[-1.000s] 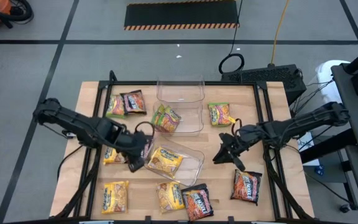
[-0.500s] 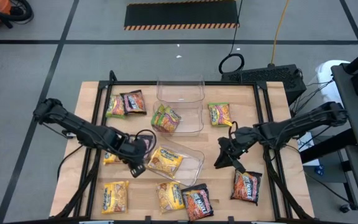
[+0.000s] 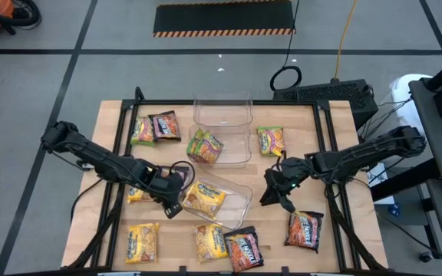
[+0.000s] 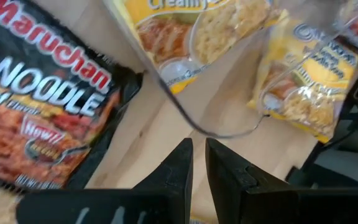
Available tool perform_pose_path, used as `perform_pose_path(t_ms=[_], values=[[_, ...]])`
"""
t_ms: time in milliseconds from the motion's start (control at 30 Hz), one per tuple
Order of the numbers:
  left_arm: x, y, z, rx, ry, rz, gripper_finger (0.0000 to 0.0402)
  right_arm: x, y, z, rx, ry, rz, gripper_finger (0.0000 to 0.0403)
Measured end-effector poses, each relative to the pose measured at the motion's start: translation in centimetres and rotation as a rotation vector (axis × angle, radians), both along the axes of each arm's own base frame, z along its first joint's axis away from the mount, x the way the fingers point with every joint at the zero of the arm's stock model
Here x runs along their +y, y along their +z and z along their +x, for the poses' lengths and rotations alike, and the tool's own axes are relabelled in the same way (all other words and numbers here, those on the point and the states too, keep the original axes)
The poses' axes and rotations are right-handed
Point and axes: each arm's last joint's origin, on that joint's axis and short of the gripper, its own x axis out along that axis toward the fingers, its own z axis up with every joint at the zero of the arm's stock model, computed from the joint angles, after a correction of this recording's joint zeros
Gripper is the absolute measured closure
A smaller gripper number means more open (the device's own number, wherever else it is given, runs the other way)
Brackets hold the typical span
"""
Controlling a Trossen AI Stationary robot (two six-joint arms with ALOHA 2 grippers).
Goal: Sort Maruchan noodles
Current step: Adjust the bottom transparent bin
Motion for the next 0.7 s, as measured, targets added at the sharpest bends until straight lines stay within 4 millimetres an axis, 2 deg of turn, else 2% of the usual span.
perform_pose_path(t_ms=[200, 700], values=[[0.4, -1.0, 0.1, -0.018, 0.022, -0.008, 0.0353, -0.1, -1.5, 0.9, 0.057, -0.007, -0.016, 0.0349], [0.4, -1.0, 0.2, -0.038, 0.004, -0.005, 0.0353, 0.5, -2.7, 3.0, -0.025, 0.074, 0.064, 0.0349]])
